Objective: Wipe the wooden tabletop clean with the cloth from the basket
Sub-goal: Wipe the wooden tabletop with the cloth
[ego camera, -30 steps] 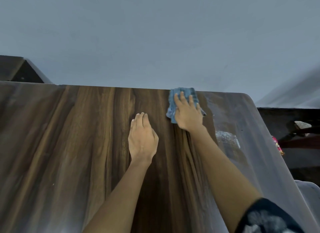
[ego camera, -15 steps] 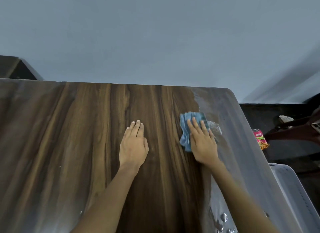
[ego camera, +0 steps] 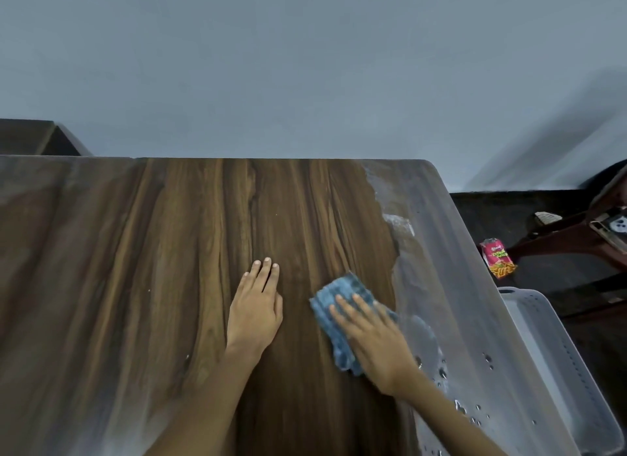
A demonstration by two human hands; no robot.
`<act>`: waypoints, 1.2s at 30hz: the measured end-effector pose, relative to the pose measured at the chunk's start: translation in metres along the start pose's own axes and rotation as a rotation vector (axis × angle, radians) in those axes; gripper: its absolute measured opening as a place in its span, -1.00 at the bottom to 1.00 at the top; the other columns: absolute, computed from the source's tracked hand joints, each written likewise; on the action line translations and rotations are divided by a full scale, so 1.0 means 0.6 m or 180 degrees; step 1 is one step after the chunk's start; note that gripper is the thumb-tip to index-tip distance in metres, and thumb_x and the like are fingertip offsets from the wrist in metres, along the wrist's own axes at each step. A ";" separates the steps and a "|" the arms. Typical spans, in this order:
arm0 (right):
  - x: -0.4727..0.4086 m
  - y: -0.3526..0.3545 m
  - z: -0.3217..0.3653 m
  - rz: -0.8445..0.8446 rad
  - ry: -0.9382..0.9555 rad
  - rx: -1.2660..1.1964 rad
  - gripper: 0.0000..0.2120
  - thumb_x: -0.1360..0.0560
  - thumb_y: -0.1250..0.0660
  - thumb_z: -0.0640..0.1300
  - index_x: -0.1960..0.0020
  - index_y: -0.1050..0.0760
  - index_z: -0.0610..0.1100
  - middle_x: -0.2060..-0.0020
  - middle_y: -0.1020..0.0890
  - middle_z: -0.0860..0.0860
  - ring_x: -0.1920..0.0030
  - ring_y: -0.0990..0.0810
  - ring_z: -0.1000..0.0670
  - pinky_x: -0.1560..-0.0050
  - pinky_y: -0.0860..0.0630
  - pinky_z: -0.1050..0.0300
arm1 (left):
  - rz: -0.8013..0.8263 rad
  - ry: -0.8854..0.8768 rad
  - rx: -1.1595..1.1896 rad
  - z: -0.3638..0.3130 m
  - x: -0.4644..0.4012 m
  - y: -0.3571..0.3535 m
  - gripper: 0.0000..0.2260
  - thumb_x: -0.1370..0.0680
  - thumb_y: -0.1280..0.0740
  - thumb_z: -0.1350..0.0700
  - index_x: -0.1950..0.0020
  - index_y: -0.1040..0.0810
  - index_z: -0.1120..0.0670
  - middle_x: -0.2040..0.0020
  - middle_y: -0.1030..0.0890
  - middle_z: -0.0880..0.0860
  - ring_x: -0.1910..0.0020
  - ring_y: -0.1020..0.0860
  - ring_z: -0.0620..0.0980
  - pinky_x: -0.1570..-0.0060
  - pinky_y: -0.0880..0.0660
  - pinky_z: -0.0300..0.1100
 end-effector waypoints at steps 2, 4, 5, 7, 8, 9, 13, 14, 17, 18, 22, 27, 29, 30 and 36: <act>0.004 0.013 -0.059 -0.0061 -0.0414 -0.0092 -0.36 -0.49 -0.09 -0.01 -0.52 0.07 0.07 -0.49 -0.03 0.11 -0.50 0.03 0.04 -0.43 -0.06 -0.05 | 0.0034 -0.0028 -0.0079 0.003 0.022 -0.001 -0.59 -0.53 -0.27 0.15 -0.37 -0.36 0.17 -0.38 -0.40 0.10 -0.40 -0.32 0.06 -0.37 -0.14 -0.08; -0.025 0.027 -0.105 -0.0075 -0.0916 -0.0221 -0.43 -0.60 -0.02 -0.07 -0.50 0.22 0.09 -0.50 0.12 0.13 -0.51 0.17 0.03 -0.49 0.05 -0.08 | 0.0073 -0.0044 -0.0104 0.004 0.047 0.000 -0.58 -0.52 -0.28 0.15 -0.37 -0.36 0.16 -0.37 -0.41 0.10 -0.39 -0.32 0.06 -0.37 -0.15 -0.07; -0.043 0.034 -0.114 -0.0069 -0.1161 -0.0293 -0.45 -0.63 0.01 -0.08 -0.50 0.24 0.07 -0.51 0.14 0.11 -0.51 0.18 0.00 -0.49 0.08 -0.08 | 0.0085 -0.0050 -0.0092 0.004 0.059 0.000 -0.58 -0.52 -0.27 0.16 -0.37 -0.36 0.16 -0.37 -0.40 0.09 -0.39 -0.32 0.06 -0.37 -0.16 -0.07; -0.074 0.044 -0.101 -0.0075 -0.1467 -0.0336 -0.47 -0.64 0.03 -0.09 -0.53 0.20 0.04 -0.53 0.13 0.07 -0.52 0.17 -0.05 -0.48 0.12 -0.11 | 0.0091 -0.0047 -0.0065 0.004 0.081 0.003 -0.59 -0.52 -0.28 0.17 -0.37 -0.36 0.17 -0.37 -0.41 0.10 -0.39 -0.32 0.06 -0.36 -0.15 -0.06; -0.084 0.046 -0.085 -0.0080 -0.1532 -0.0366 -0.47 -0.64 0.04 -0.09 -0.54 0.19 0.03 -0.53 0.14 0.06 -0.52 0.17 -0.07 -0.47 0.14 -0.13 | 0.0090 -0.0040 -0.0072 0.003 0.092 0.005 -0.59 -0.52 -0.28 0.17 -0.37 -0.37 0.17 -0.37 -0.41 0.10 -0.39 -0.32 0.06 -0.36 -0.15 -0.06; -0.087 0.047 -0.064 -0.0073 -0.1533 -0.0390 -0.48 -0.64 0.06 -0.08 -0.54 0.18 0.02 -0.53 0.15 0.06 -0.52 0.18 -0.07 -0.47 0.16 -0.13 | 0.0092 -0.0031 -0.0088 0.003 0.101 0.006 -0.59 -0.53 -0.27 0.17 -0.37 -0.37 0.17 -0.37 -0.41 0.10 -0.39 -0.32 0.06 -0.36 -0.15 -0.07; -0.042 0.021 0.059 0.0005 -0.0776 -0.0259 -0.42 -0.58 -0.01 -0.05 -0.54 0.14 0.01 -0.53 0.12 0.05 -0.52 0.18 -0.06 -0.48 0.15 -0.14 | 0.0151 0.0006 -0.0255 0.005 0.137 0.011 -0.57 -0.52 -0.04 0.07 -0.32 -0.44 0.18 -0.32 -0.48 0.10 -0.33 -0.40 0.06 -0.30 -0.24 -0.06; -0.014 0.009 0.090 0.0023 -0.0498 -0.0118 -0.36 -0.54 -0.12 -0.03 -0.54 0.10 0.01 -0.53 0.06 0.05 -0.52 0.15 -0.05 -0.48 0.11 -0.16 | 0.0162 0.0013 -0.0275 0.006 0.147 0.012 -0.54 -0.50 -0.01 0.06 -0.31 -0.45 0.18 -0.31 -0.49 0.10 -0.32 -0.42 0.06 -0.29 -0.26 -0.05; 0.101 -0.036 0.145 0.0164 -0.0042 0.0102 -0.21 -0.33 -0.26 0.08 -0.51 -0.09 0.02 -0.47 -0.24 0.06 -0.47 -0.11 -0.02 -0.41 -0.01 -0.07 | 0.0133 0.0000 -0.0244 0.007 0.176 0.013 -0.53 -0.50 0.00 0.05 -0.31 -0.45 0.18 -0.31 -0.49 0.10 -0.32 -0.41 0.06 -0.29 -0.26 -0.04; 0.141 -0.047 0.147 0.0243 0.0015 0.0041 -0.21 -0.31 -0.21 0.08 -0.51 -0.08 0.04 -0.45 -0.27 0.09 -0.46 -0.15 0.01 -0.38 -0.01 -0.02 | 0.0117 -0.0002 -0.0244 0.007 0.184 0.014 -0.53 -0.50 0.00 0.06 -0.30 -0.46 0.18 -0.30 -0.49 0.10 -0.32 -0.42 0.06 -0.28 -0.27 -0.04; 0.223 -0.047 0.052 0.0258 -0.0443 -0.0245 -0.28 -0.38 -0.08 0.00 -0.53 0.03 0.08 -0.49 -0.15 0.11 -0.49 -0.09 0.03 -0.40 -0.08 0.01 | 0.0065 -0.0005 -0.0250 0.008 0.214 0.017 -0.55 -0.50 0.00 0.08 -0.27 -0.48 0.19 -0.28 -0.51 0.11 -0.29 -0.45 0.08 -0.26 -0.29 -0.02; 0.129 -0.004 -0.027 0.0138 -0.1286 -0.0470 -0.48 -0.61 0.11 -0.04 -0.52 0.22 0.03 -0.51 0.17 0.09 -0.52 0.17 -0.05 -0.48 0.11 -0.09 | 0.0105 0.0061 -0.0214 0.009 0.255 0.016 -0.53 -0.51 0.03 0.07 -0.30 -0.45 0.20 -0.31 -0.48 0.12 -0.32 -0.42 0.08 -0.30 -0.29 -0.02; 0.084 0.007 -0.001 0.0093 -0.1493 -0.0451 -0.47 -0.63 0.04 -0.09 -0.54 0.18 0.01 -0.53 0.16 0.06 -0.52 0.19 -0.07 -0.46 0.17 -0.11 | 0.0138 0.0109 -0.0207 0.008 0.272 0.016 -0.53 -0.51 0.03 0.07 -0.31 -0.43 0.20 -0.32 -0.47 0.12 -0.34 -0.40 0.08 -0.31 -0.28 -0.03; 0.070 0.006 0.017 0.0064 -0.1532 -0.0467 -0.47 -0.64 0.04 -0.10 -0.54 0.18 0.00 -0.53 0.17 0.05 -0.52 0.20 -0.07 -0.46 0.19 -0.12 | 0.0149 0.0125 -0.0204 0.007 0.281 0.016 -0.53 -0.51 0.04 0.07 -0.32 -0.42 0.20 -0.33 -0.46 0.12 -0.35 -0.39 0.08 -0.32 -0.27 -0.04; 0.108 -0.019 0.151 0.0037 -0.0636 -0.0245 -0.46 -0.55 0.01 -0.05 -0.53 -0.07 -0.05 -0.52 -0.10 0.00 -0.51 -0.04 -0.09 -0.45 -0.01 -0.17 | 0.0142 0.0194 -0.0227 0.009 0.321 0.014 -0.49 -0.51 0.07 0.04 -0.36 -0.38 0.20 -0.37 -0.41 0.11 -0.39 -0.32 0.06 -0.36 -0.23 -0.05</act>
Point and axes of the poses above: each hand's wrist, its own x-axis away from the middle knuckle, its own y-axis out of the back of the hand, z = x × y, the point moved 7 cm from there along -x, towards the middle knuckle
